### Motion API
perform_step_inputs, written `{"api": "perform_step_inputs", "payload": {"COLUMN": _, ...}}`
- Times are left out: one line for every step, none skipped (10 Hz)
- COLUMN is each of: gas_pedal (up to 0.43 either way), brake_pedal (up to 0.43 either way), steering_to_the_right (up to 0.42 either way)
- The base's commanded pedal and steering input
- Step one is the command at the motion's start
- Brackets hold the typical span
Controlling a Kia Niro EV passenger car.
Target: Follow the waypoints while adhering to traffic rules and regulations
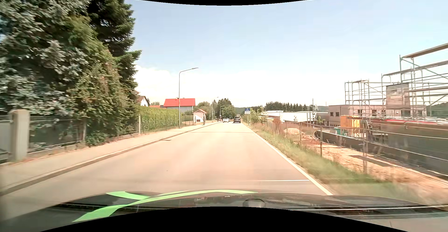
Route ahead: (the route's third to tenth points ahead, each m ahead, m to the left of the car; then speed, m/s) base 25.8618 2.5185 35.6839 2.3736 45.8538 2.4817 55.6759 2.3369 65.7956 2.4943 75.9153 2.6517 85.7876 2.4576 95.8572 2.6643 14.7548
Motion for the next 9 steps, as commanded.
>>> {"api": "perform_step_inputs", "payload": {"gas_pedal": 0.067, "brake_pedal": 0.0, "steering_to_the_right": -0.002}}
{"api": "perform_step_inputs", "payload": {"gas_pedal": 0.059, "brake_pedal": 0.0, "steering_to_the_right": -0.002}}
{"api": "perform_step_inputs", "payload": {"gas_pedal": 0.059, "brake_pedal": 0.0, "steering_to_the_right": -0.002}}
{"api": "perform_step_inputs", "payload": {"gas_pedal": 0.067, "brake_pedal": 0.0, "steering_to_the_right": -0.002}}
{"api": "perform_step_inputs", "payload": {"gas_pedal": 0.087, "brake_pedal": 0.0, "steering_to_the_right": -0.002}}
{"api": "perform_step_inputs", "payload": {"gas_pedal": 0.11, "brake_pedal": 0.0, "steering_to_the_right": -0.002}}
{"api": "perform_step_inputs", "payload": {"gas_pedal": 0.11, "brake_pedal": 0.0, "steering_to_the_right": -0.002}}
{"api": "perform_step_inputs", "payload": {"gas_pedal": 0.11, "brake_pedal": 0.0, "steering_to_the_right": -0.002}}
{"api": "perform_step_inputs", "payload": {"gas_pedal": 0.11, "brake_pedal": 0.0, "steering_to_the_right": -0.002}}
